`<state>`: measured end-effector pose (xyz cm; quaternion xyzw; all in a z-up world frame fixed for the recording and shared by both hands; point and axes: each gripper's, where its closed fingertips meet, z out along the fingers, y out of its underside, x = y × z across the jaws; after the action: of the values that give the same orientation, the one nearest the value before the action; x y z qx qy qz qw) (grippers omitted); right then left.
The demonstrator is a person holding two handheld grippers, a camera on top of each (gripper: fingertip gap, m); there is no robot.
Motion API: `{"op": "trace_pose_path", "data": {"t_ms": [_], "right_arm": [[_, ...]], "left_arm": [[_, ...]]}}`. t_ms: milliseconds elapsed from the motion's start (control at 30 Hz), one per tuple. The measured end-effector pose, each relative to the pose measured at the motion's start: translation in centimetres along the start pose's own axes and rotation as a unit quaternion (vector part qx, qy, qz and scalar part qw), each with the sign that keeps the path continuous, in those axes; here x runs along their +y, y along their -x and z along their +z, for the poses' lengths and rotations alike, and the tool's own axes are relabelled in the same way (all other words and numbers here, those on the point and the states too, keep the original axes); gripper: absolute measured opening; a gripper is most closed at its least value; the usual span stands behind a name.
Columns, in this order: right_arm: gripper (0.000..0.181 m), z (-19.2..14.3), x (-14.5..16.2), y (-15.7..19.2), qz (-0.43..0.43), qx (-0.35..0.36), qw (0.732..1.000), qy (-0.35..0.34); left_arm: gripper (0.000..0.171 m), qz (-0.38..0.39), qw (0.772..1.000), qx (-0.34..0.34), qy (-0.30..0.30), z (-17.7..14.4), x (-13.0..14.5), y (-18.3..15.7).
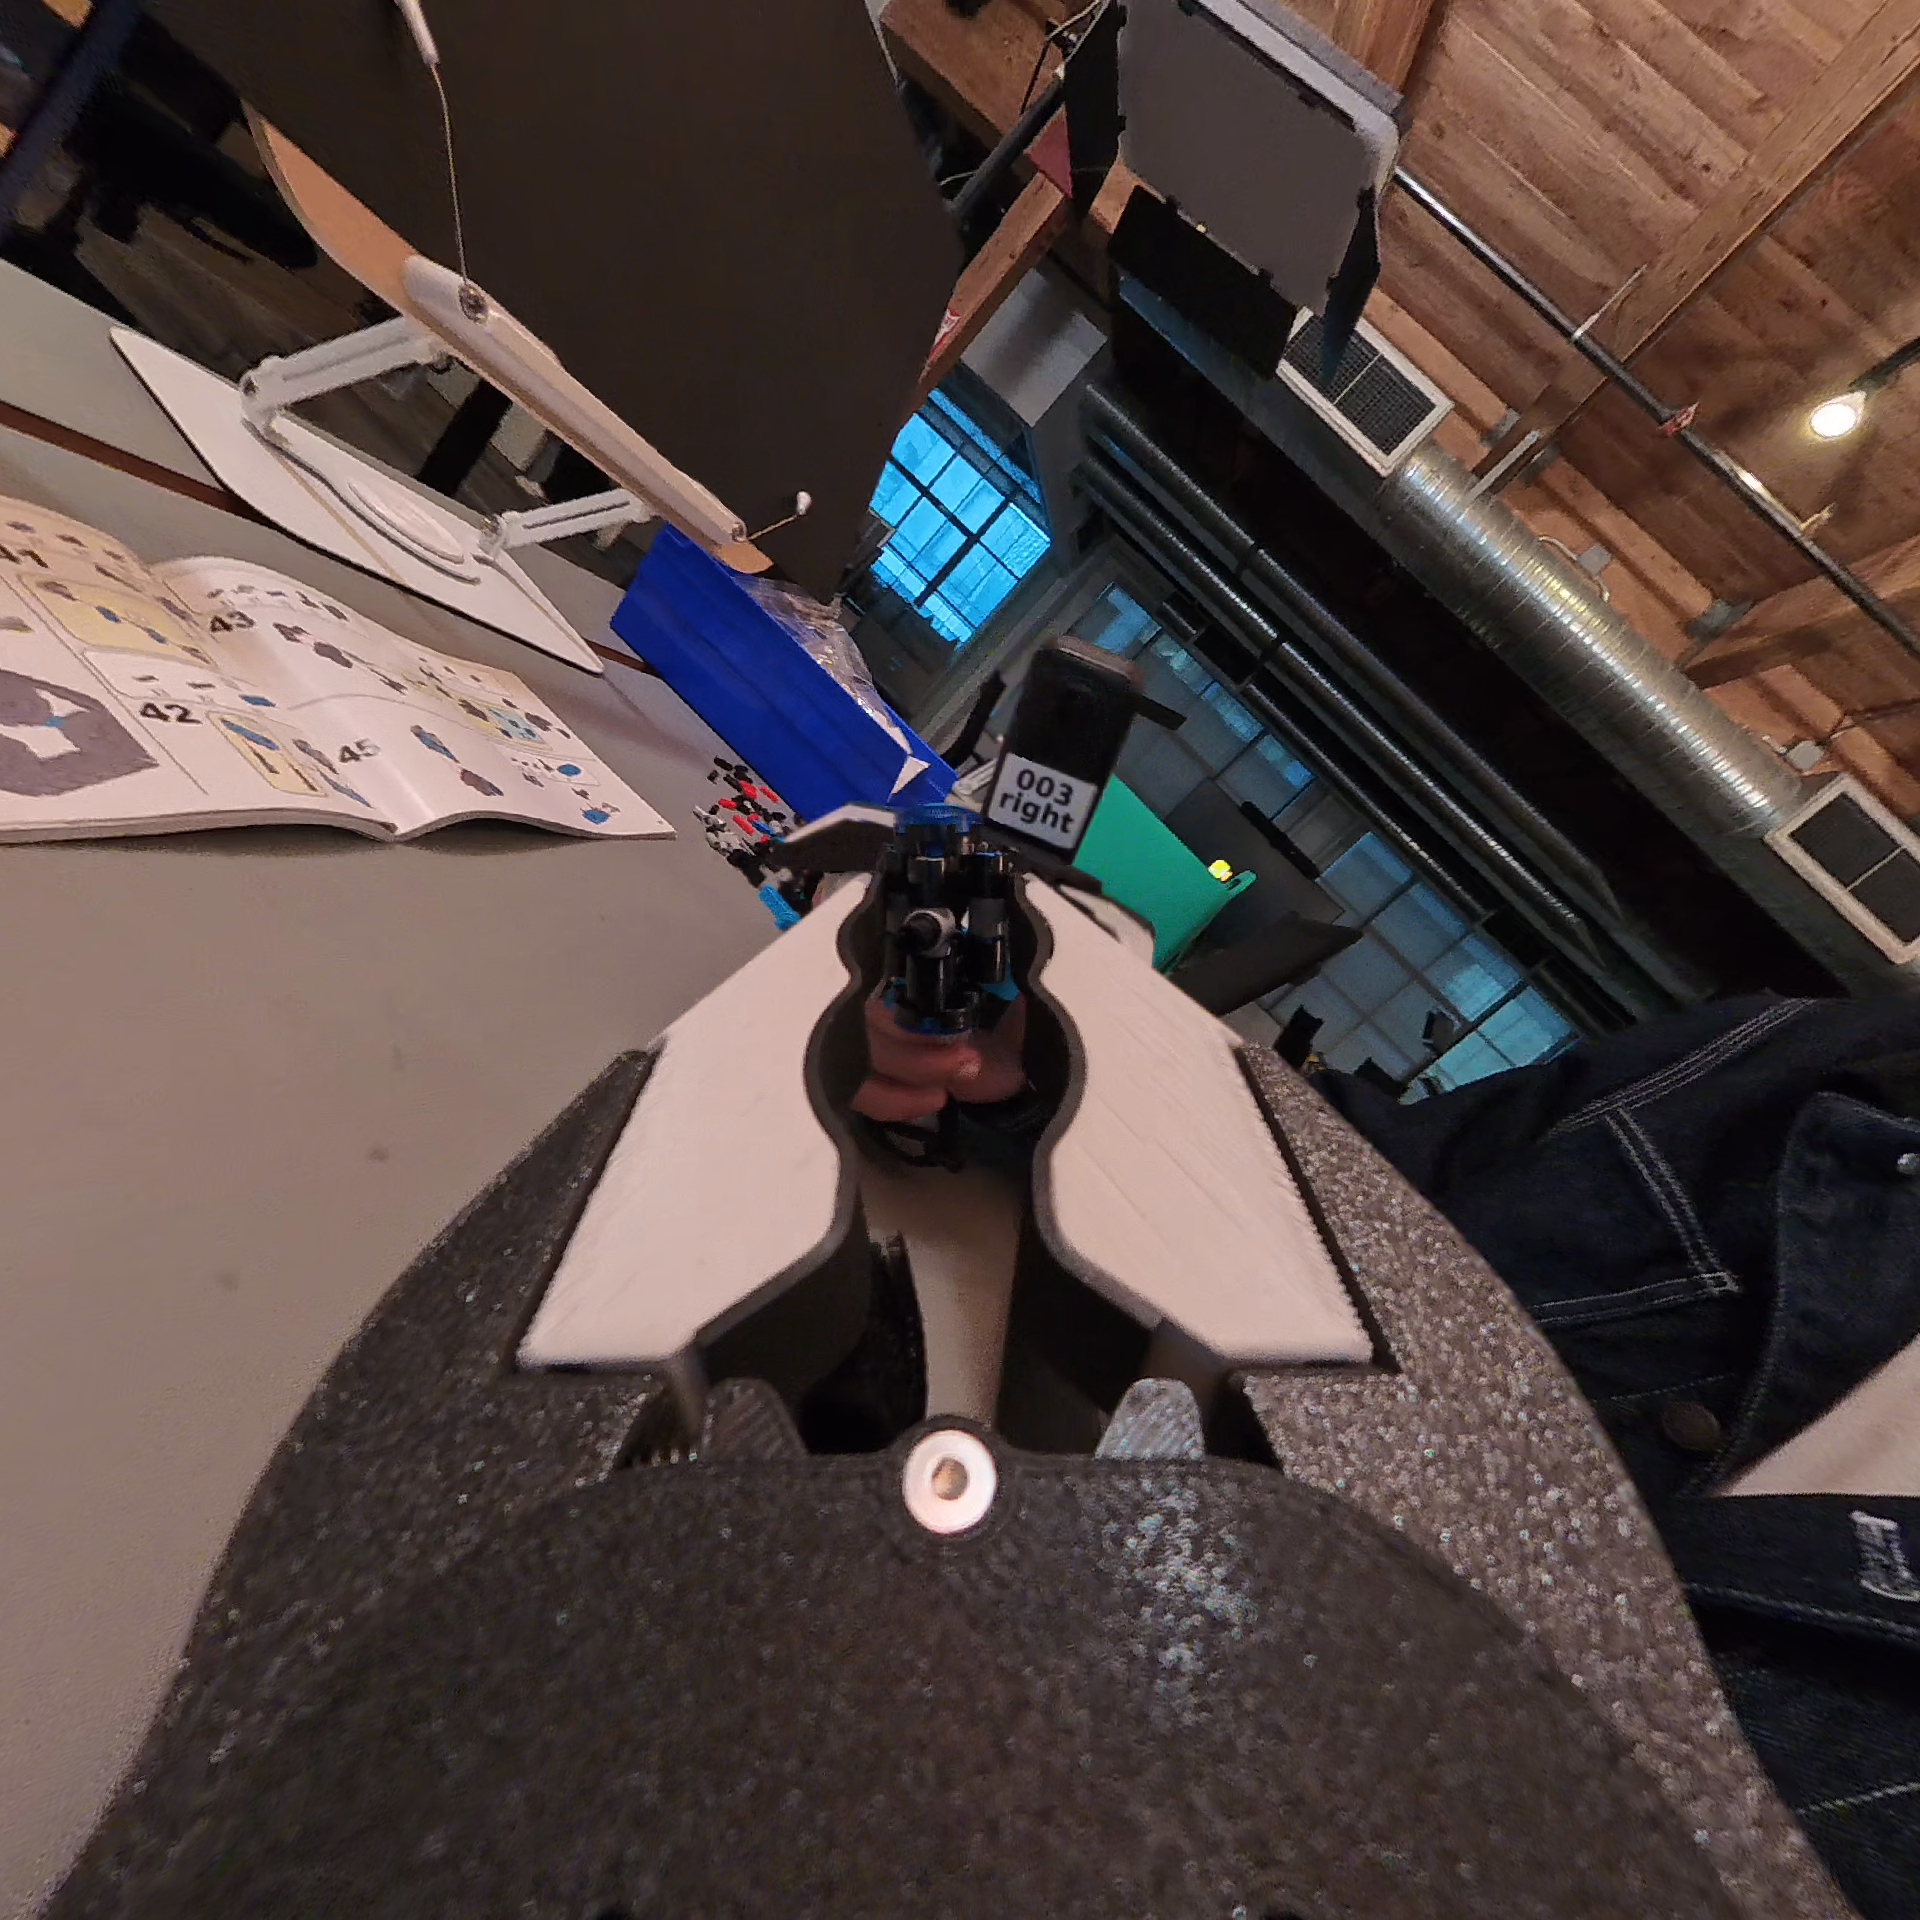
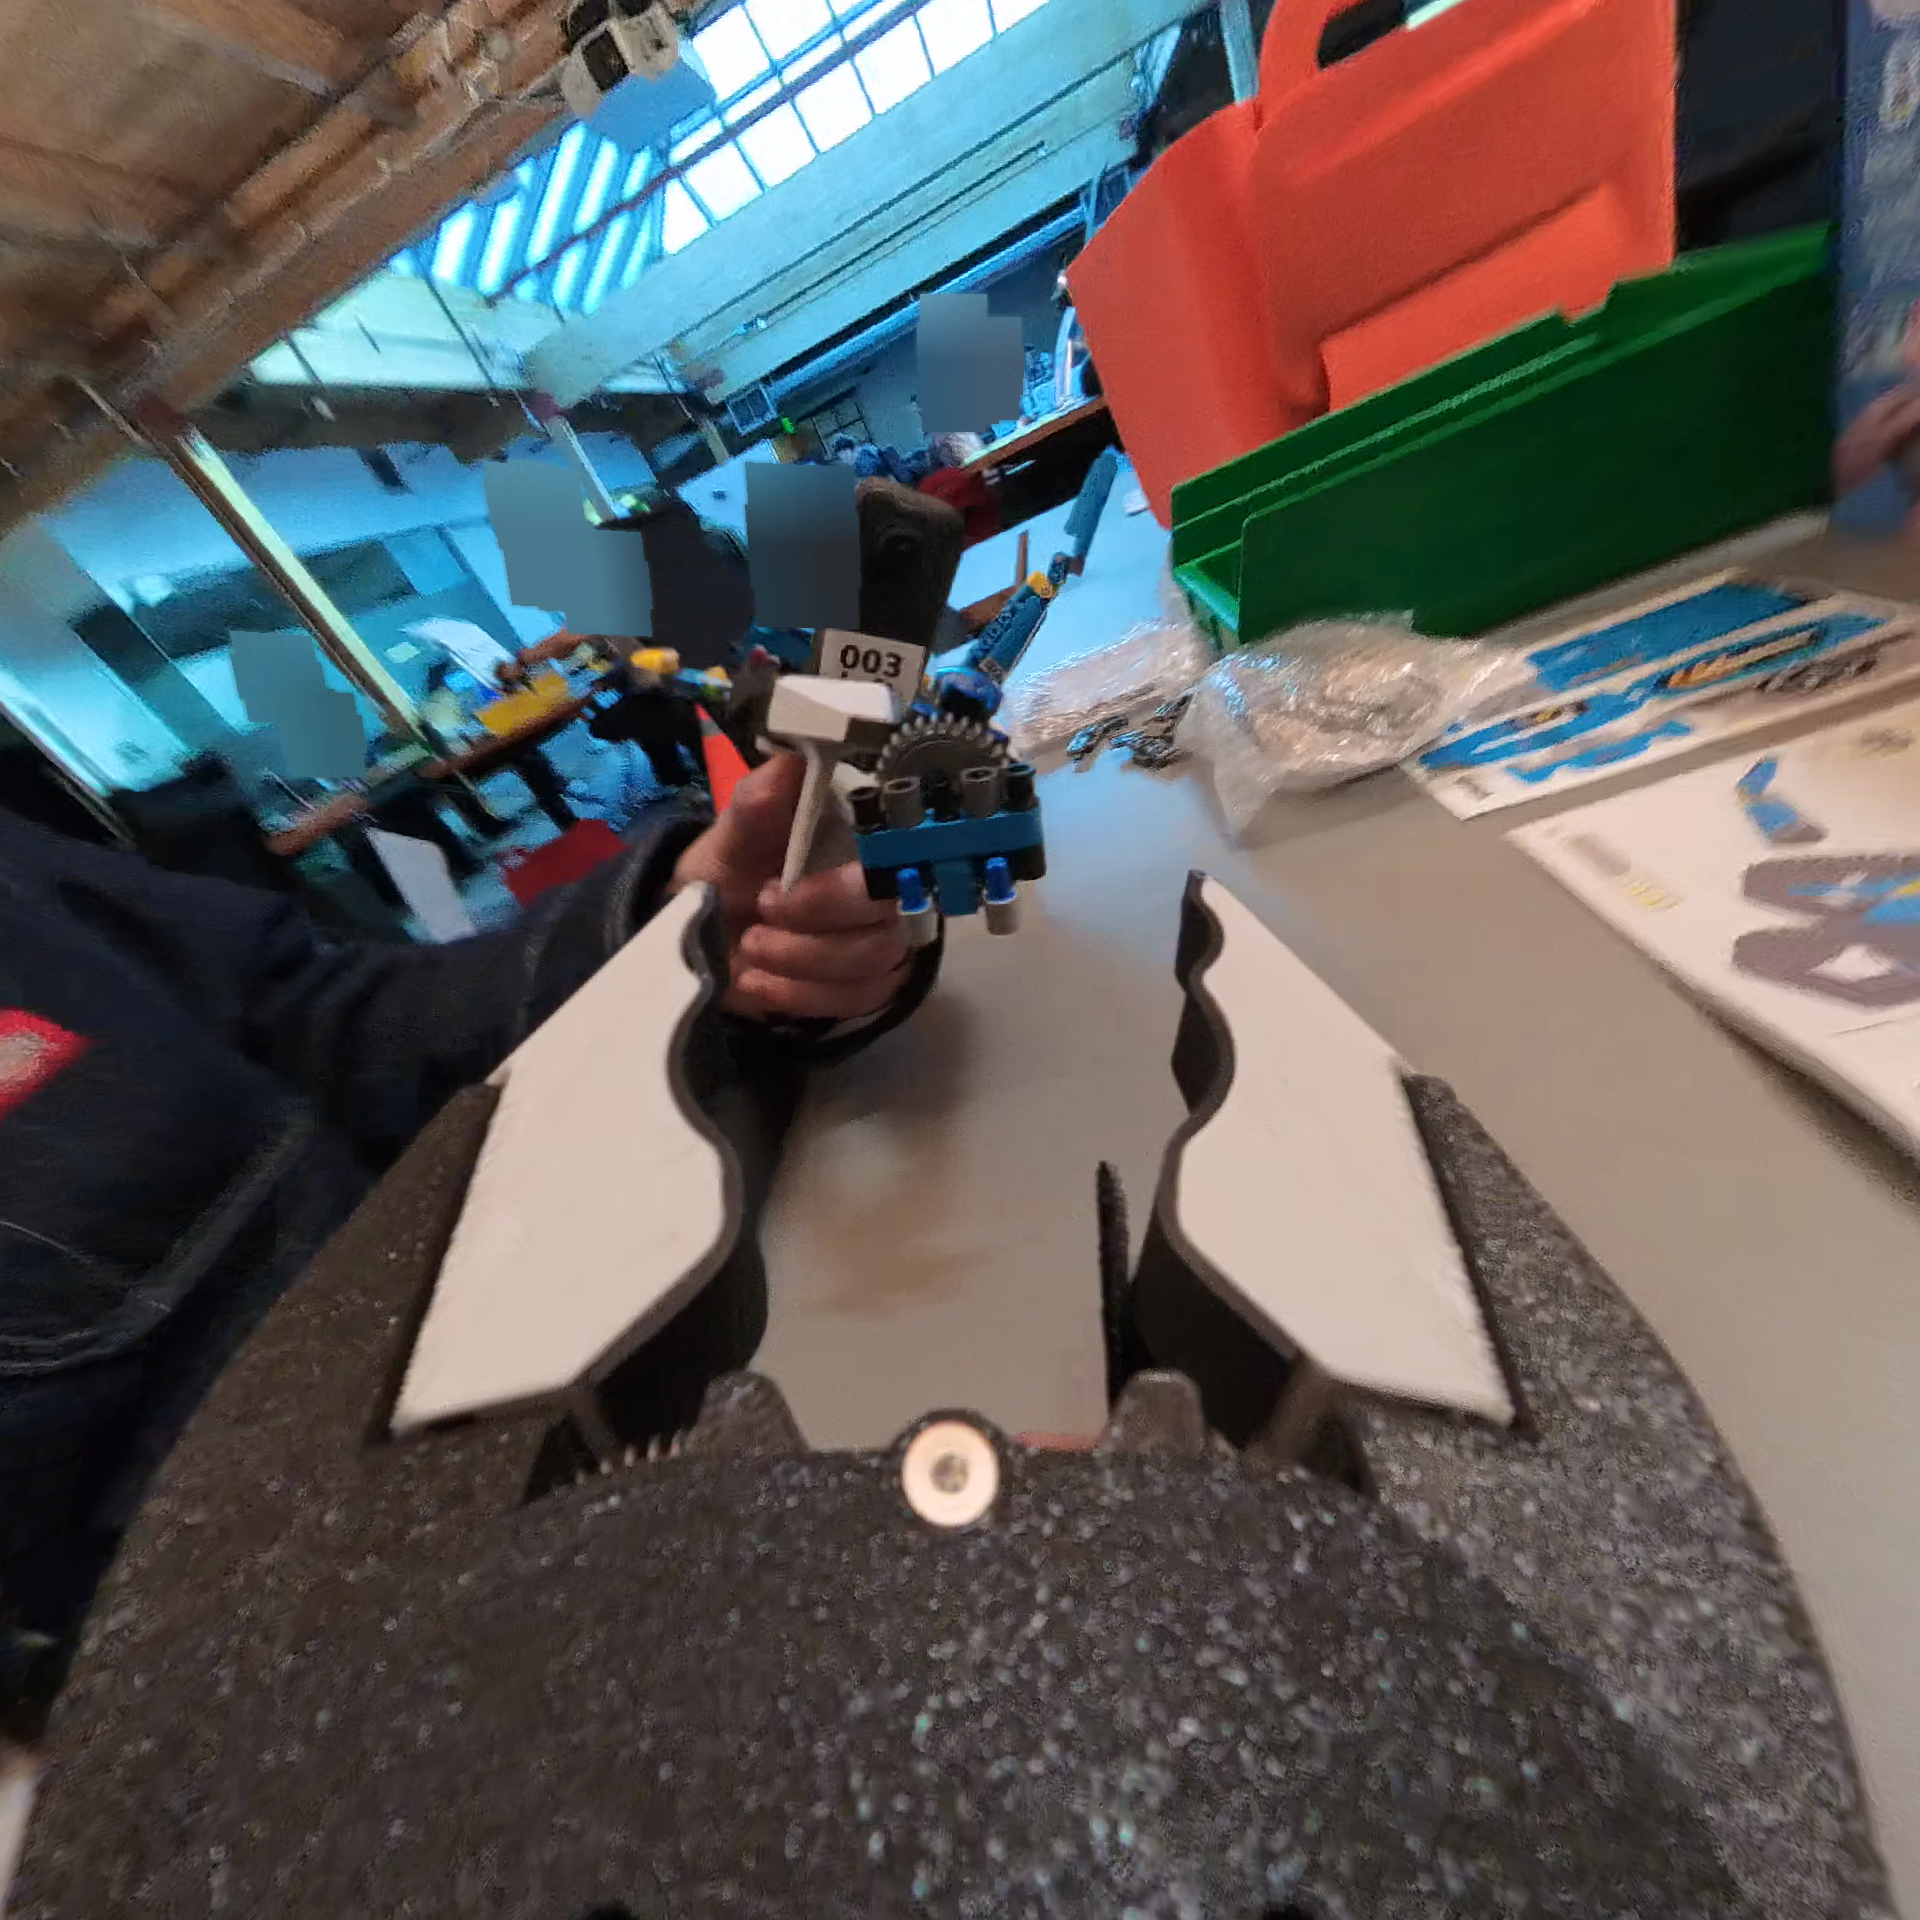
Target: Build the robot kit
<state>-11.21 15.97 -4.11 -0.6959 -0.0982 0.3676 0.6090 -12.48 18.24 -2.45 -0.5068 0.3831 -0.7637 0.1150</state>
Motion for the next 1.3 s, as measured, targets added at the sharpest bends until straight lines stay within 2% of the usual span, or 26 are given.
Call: {"op": "trace_pose_path", "data": {"t_ms": [67, 133, 167, 200, 267, 433, 533, 633, 733, 867, 933, 1100, 1300], "right_arm": [[0.086, 0.7, 1.4, 0.7, -0.049, 0.002, 0.998, 0.042], [0.087, 1.5, 3.1, 1.4, -0.047, -0.008, 0.995, 0.087], [0.083, 1.9, 3.3, 2.2, -0.033, -0.03, 0.995, 0.089], [0.086, 2.1, 3.4, 2.8, -0.015, -0.044, 0.995, 0.087], [0.079, 2.1, 2.8, 3.7, 0.003, -0.073, 0.995, 0.068], [0.082, 1.9, 2.1, 4.0, 0.026, -0.091, 0.994, 0.046], [0.072, 1.8, 2.2, 4.5, 0.021, -0.104, 0.993, 0.048], [0.064, 1.9, 2.5, 3.7, 0.013, -0.084, 0.995, 0.053], [0.067, 1.7, 2.7, 3.5, 0.029, -0.089, 0.994, 0.057], [0.06, 1.4, 1.8, 3.4, 0.033, -0.089, 0.995, 0.042], [0.056, 1.2, 1.7, 3.3, 0.027, -0.086, 0.995, 0.041], [0.062, 1.2, 1.8, 3.0, 0.034, -0.081, 0.995, 0.04], [0.062, 1.2, 1.8, 3.1, 0.039, -0.084, 0.995, 0.041]], "left_arm": [[0.023, -0.011, 1.0, 0.002, -0.002, 0.0, 0.0, 0.2], [0.023, -0.013, 1.0, 0.003, 0.002, 0.2, 0.1, 0.2], [0.023, -0.01, 1.0, 0.001, 0.003, 0.2, 0.2, 0.2], [0.023, -0.007, 1.0, 0.002, 0.002, 0.2, 0.1, 0.1], [0.023, 0.001, 1.0, -0.01, 0.0, 0.1, 0.0, 0.5], [0.023, 0.007, 1.0, -0.012, -0.004, 0.0, -0.2, 0.5], [0.023, 0.052, 0.996, -0.079, 0.005, -0.3, -0.2, 2.1], [0.023, 0.045, 0.998, -0.049, 0.004, 0.0, -0.1, 1.2], [0.023, 0.032, 0.996, -0.083, 0.021, -0.2, 0.5, 2.6], [0.023, 0.062, 0.991, -0.111, 0.04, -0.1, 1.0, 3.2], [0.023, 0.057, 0.991, -0.113, 0.048, 0.0, 1.3, 3.4], [0.023, 0.041, 0.99, -0.125, 0.046, -0.3, 1.3, 4.1], [0.023, -0.019, 0.991, -0.123, 0.038, -0.8, 1.4, 5.0]]}}
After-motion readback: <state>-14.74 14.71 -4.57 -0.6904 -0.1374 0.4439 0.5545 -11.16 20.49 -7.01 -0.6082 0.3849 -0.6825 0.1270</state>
